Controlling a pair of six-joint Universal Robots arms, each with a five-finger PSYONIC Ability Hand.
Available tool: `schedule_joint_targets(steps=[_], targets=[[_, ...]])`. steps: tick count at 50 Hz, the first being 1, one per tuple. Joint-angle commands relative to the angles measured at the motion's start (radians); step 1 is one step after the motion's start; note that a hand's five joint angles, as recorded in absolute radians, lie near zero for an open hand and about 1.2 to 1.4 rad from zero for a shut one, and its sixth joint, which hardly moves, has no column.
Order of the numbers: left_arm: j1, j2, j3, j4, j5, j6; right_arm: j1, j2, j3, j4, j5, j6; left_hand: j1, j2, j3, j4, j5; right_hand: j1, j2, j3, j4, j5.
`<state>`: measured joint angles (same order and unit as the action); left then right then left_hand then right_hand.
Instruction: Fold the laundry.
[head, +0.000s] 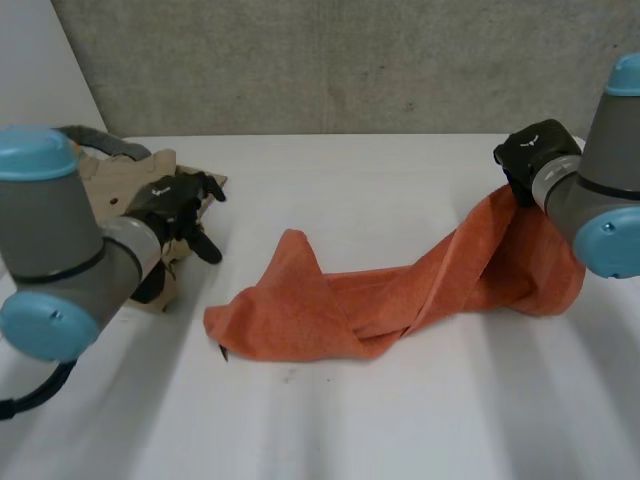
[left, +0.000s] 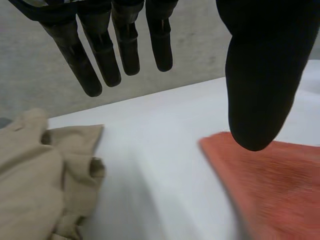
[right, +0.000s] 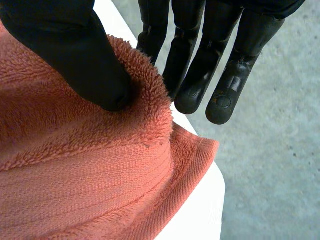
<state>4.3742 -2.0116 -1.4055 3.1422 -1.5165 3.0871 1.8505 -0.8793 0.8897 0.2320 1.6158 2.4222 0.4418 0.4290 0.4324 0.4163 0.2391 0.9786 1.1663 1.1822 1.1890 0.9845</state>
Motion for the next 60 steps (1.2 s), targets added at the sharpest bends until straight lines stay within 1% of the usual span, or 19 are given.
schedule_joint_targets(steps=[1, 7, 11, 16, 23, 28, 30, 31, 33, 34, 38, 42, 43, 45, 48, 49, 53, 58, 60], targets=[[-0.001, 0.234, -0.282, 0.01, 0.144, 0.038, -0.01, 0.002, 0.067, -0.02, 0.015, 0.014, -0.002, 0.011, 0.007, 0.023, 0.026, 0.418, 0.23, 0.214, 0.207, 0.237], [-0.001, 0.297, -0.418, 0.019, 0.15, 0.14, -0.008, -0.059, 0.178, -0.092, 0.003, 0.055, 0.004, 0.016, 0.013, 0.029, 0.032, 0.418, 0.23, 0.214, 0.207, 0.237], [0.002, 0.278, -0.446, 0.033, 0.13, 0.162, -0.01, -0.113, 0.261, -0.121, -0.028, 0.061, 0.024, 0.037, 0.033, 0.05, 0.052, 0.418, 0.23, 0.214, 0.207, 0.237], [-0.001, 0.182, -0.437, 0.076, 0.07, 0.17, -0.008, -0.124, 0.313, -0.125, -0.047, 0.061, 0.121, 0.134, 0.13, 0.146, 0.149, 0.418, 0.23, 0.214, 0.207, 0.237], [-0.013, 0.05, -0.385, 0.143, 0.029, 0.171, -0.007, -0.132, 0.391, -0.146, -0.054, 0.063, 0.191, 0.204, 0.201, 0.217, 0.22, 0.418, 0.23, 0.214, 0.207, 0.237], [-0.035, -0.028, -0.333, 0.145, 0.004, 0.173, -0.007, -0.173, 0.456, -0.187, -0.056, 0.061, 0.259, 0.272, 0.268, 0.284, 0.287, 0.418, 0.23, 0.214, 0.207, 0.237], [-0.048, -0.044, -0.319, 0.145, -0.004, 0.173, -0.007, -0.191, 0.482, -0.203, -0.057, 0.061, 0.376, 0.389, 0.385, 0.401, 0.404, 0.418, 0.23, 0.214, 0.207, 0.237], [-0.059, -0.05, -0.308, 0.147, -0.008, 0.173, -0.007, -0.197, 0.489, -0.207, -0.057, 0.061, 0.6, 0.613, 0.61, 0.626, 0.628, 0.418, 0.23, 0.214, 0.207, 0.237], [-0.071, -0.045, -0.3, 0.15, -0.014, 0.171, -0.008, -0.211, 0.506, -0.214, -0.059, 0.061, 0.892, 0.905, 0.901, 0.917, 0.92, 0.418, 0.23, 0.214, 0.207, 0.237], [-0.074, -0.041, -0.299, 0.15, -0.019, 0.171, -0.008, -0.216, 0.511, -0.214, -0.06, 0.061, 0.954, 0.967, 0.963, 0.979, 0.982, 0.418, 0.23, 0.214, 0.207, 0.237], [-0.084, -0.006, -0.282, 0.142, -0.048, 0.17, -0.011, -0.277, 0.519, -0.203, -0.06, 0.057, 0.954, 0.967, 0.964, 0.98, 0.983, 0.418, 0.23, 0.214, 0.207, 0.237], [-0.081, 0.151, -0.291, 0.114, -0.073, 0.16, -0.022, -0.381, 0.511, -0.159, -0.059, 0.02, 0.954, 0.967, 0.964, 0.98, 0.983, 0.418, 0.23, 0.214, 0.207, 0.237], [-0.079, 0.222, -0.291, 0.098, -0.074, 0.154, -0.023, -0.4, 0.506, -0.14, -0.06, 0.008, 0.954, 0.967, 0.964, 0.98, 0.983, 0.418, 0.23, 0.214, 0.207, 0.237], [-0.068, 0.331, -0.282, 0.072, -0.071, 0.141, -0.036, -0.457, 0.489, -0.071, -0.076, -0.04, 0.954, 0.967, 0.964, 0.98, 0.983, 0.418, 0.23, 0.214, 0.207, 0.237], [-0.052, 0.427, -0.268, 0.045, -0.07, 0.114, -0.059, -0.527, 0.439, 0.022, -0.115, -0.1, 0.954, 0.967, 0.964, 0.98, 0.983, 0.418, 0.23, 0.214, 0.207, 0.237], [-0.03, 0.485, -0.251, 0.023, -0.068, 0.092, -0.063, -0.539, 0.424, 0.048, -0.128, -0.112, 0.954, 0.967, 0.964, 0.98, 0.983, 0.418, 0.23, 0.214, 0.207, 0.237], [0.022, 0.554, -0.198, -0.069, -0.06, 0.042, -0.082, -0.572, 0.333, 0.16, -0.168, -0.153, 0.954, 0.967, 0.964, 0.98, 0.983, 0.418, 0.23, 0.214, 0.207, 0.237], [0.082, 0.551, -0.152, -0.123, -0.004, 0.002, -0.089, -0.564, 0.226, 0.25, -0.175, -0.161, 0.954, 0.967, 0.964, 0.98, 0.983, 0.418, 0.23, 0.214, 0.207, 0.237], [0.105, 0.542, -0.144, -0.125, 0.01, -0.004, -0.1, -0.523, 0.2, 0.263, -0.174, -0.164, 0.954, 0.967, 0.964, 0.98, 0.983, 0.418, 0.23, 0.214, 0.207, 0.237]])
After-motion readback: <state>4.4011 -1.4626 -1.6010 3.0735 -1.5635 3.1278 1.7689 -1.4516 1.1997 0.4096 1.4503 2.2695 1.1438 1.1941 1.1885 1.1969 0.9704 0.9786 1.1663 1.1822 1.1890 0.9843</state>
